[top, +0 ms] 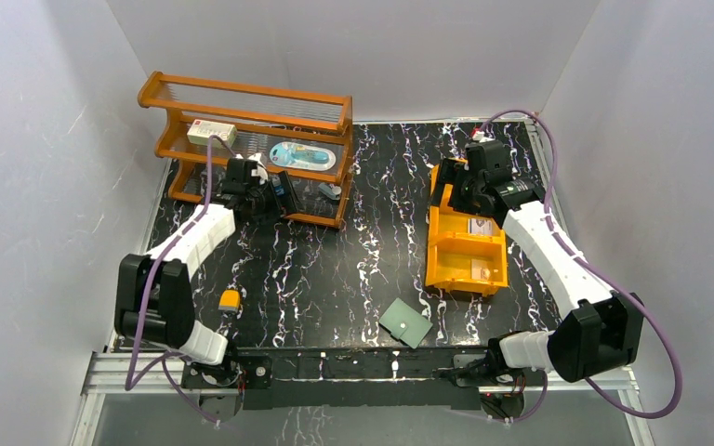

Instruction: Take the credit cards out of the card holder

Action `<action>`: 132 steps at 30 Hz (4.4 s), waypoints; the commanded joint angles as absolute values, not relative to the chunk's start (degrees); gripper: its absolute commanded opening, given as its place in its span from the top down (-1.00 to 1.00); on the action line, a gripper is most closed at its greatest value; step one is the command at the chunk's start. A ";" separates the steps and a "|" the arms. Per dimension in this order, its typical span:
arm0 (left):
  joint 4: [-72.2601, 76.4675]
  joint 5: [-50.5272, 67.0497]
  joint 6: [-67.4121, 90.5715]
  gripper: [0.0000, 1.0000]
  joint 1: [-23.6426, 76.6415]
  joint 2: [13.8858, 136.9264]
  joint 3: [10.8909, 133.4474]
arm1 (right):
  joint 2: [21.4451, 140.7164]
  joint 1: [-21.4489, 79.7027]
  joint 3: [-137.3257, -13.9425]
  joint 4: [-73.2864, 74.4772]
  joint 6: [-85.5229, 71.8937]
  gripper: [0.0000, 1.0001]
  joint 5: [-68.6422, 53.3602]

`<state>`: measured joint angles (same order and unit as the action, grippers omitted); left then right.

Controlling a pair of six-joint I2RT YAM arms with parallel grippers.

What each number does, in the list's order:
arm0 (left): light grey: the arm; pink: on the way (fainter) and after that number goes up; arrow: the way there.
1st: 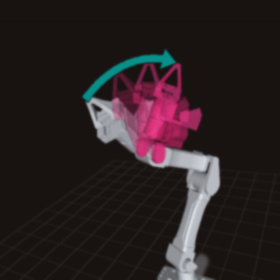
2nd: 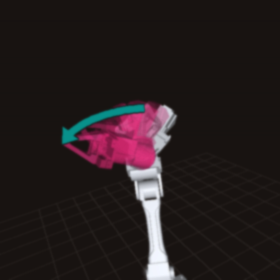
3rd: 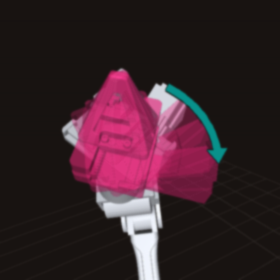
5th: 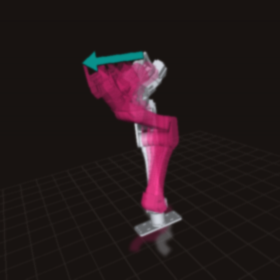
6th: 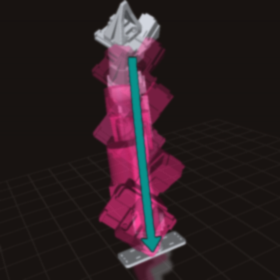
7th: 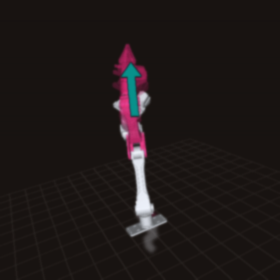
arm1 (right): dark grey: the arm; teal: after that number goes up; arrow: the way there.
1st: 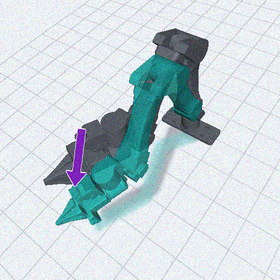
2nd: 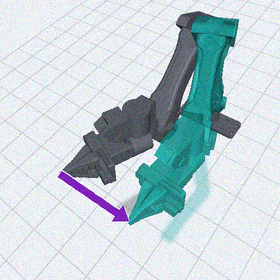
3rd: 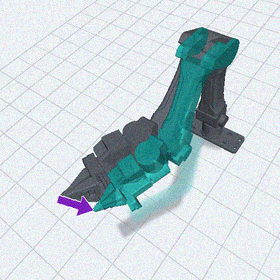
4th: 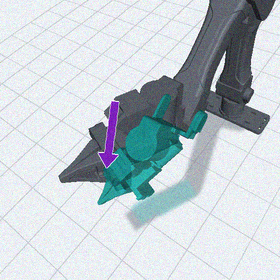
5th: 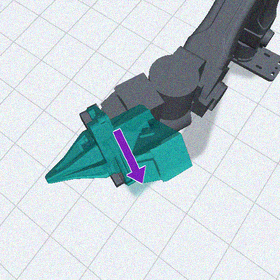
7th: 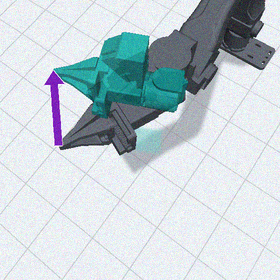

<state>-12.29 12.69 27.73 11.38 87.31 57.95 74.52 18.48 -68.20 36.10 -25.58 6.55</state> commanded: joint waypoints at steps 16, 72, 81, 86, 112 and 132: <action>-4.97 16.92 24.67 -0.75 11.50 101.10 62.12 | 70.43 18.26 -63.93 36.35 -26.88 -0.97 10.10; -7.93 0.54 8.78 -0.86 2.06 113.34 72.02 | 85.85 -10.55 -66.32 34.12 -27.16 -0.97 -4.96; -8.50 2.04 9.19 -0.86 1.41 114.89 73.53 | 92.74 -10.55 -72.49 32.23 -25.81 -0.97 -8.89; -7.46 1.33 12.93 -0.86 1.42 107.79 67.50 | 98.45 -10.55 -78.40 32.67 -26.37 -0.97 -10.91; -9.45 19.22 23.28 -0.87 1.52 83.58 51.68 | 120.15 6.64 -106.39 40.57 -13.06 -0.97 -14.35; -9.01 22.58 24.44 -0.87 2.32 80.70 50.58 | 113.53 25.66 -102.90 37.63 -10.75 -0.97 -15.67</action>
<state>-9.10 19.59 24.21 1.74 82.50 49.82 120.22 25.65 -102.19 38.81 -11.27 -16.36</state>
